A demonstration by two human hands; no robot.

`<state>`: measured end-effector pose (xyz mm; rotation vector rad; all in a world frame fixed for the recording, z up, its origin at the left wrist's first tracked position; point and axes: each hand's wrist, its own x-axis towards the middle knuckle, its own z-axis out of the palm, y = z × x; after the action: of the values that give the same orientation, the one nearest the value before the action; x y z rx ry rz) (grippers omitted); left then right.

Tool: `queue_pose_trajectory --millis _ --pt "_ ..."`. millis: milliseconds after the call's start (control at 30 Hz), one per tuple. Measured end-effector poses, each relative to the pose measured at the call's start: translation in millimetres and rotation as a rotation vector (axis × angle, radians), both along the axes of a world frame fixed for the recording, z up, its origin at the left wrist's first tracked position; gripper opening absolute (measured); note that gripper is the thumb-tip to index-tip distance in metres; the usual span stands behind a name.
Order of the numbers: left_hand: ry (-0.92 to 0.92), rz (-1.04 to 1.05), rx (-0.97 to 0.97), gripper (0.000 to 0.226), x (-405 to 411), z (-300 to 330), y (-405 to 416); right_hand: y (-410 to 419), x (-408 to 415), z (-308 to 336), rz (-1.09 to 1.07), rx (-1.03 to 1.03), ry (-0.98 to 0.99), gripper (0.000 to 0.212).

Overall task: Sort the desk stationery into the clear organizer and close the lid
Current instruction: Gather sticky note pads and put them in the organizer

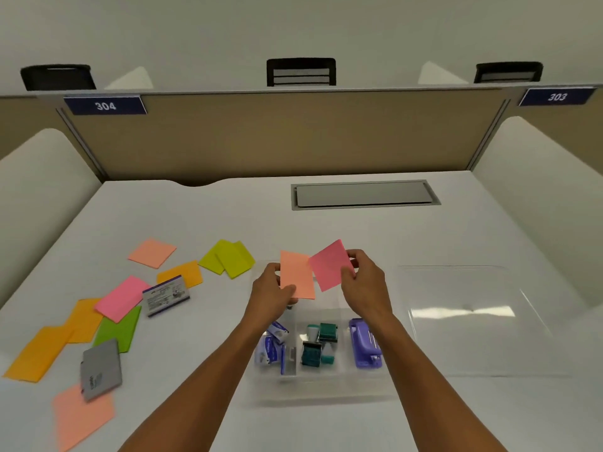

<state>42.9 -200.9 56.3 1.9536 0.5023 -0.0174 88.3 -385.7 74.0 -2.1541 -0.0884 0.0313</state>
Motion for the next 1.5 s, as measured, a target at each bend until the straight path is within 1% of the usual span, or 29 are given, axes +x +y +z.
queue_pose_trajectory --millis 167,267,367,433,567,733,933,1100,1167,1267,1400,1500 --pt "0.049 -0.032 0.020 0.049 8.1 -12.9 -20.7 -10.2 5.8 -6.1 -0.029 -0.028 -0.007 0.029" --pt "0.083 -0.072 0.099 0.054 11.4 -19.3 -28.3 -13.2 10.2 -9.4 -0.027 -0.047 0.004 0.030" --pt "0.101 -0.064 0.189 0.057 12.3 -24.4 -33.2 -14.5 13.9 -11.6 -0.012 -0.074 0.021 0.031" --pt "0.082 -0.046 0.258 0.050 11.3 -25.5 -34.2 -14.9 16.6 -13.4 0.012 -0.085 0.034 0.032" --pt "0.028 -0.014 0.330 0.035 6.8 -22.7 -31.0 -12.8 23.2 -17.5 0.051 -0.123 0.039 0.030" --pt "-0.023 0.030 0.334 0.027 -3.6 -18.4 -15.5 -0.6 31.7 -19.8 0.134 -0.230 0.072 0.032" --pt "-0.021 0.115 0.341 0.022 -22.8 -22.0 9.2 15.6 35.4 -27.4 0.232 -0.388 0.131 0.040" --pt "-0.019 0.182 0.343 0.022 -38.6 -24.9 25.0 24.8 30.3 -35.9 0.297 -0.557 0.078 0.042" --pt "-0.010 0.203 0.343 0.026 -45.2 -25.6 31.3 29.2 27.0 -37.4 0.290 -0.583 0.045 0.049" --pt "0.006 0.239 0.365 0.029 -56.7 -26.0 40.2 39.6 22.1 -36.9 0.297 -0.559 0.015 0.058" --pt "0.013 0.286 0.378 0.032 -75.9 -25.1 53.8 61.8 14.7 -31.4 0.340 -0.443 0.008 0.050" --pt "0.015 0.328 0.368 0.032 -94.5 -26.5 66.0 85.1 4.4 -26.6 0.430 -0.347 -0.007 0.043"
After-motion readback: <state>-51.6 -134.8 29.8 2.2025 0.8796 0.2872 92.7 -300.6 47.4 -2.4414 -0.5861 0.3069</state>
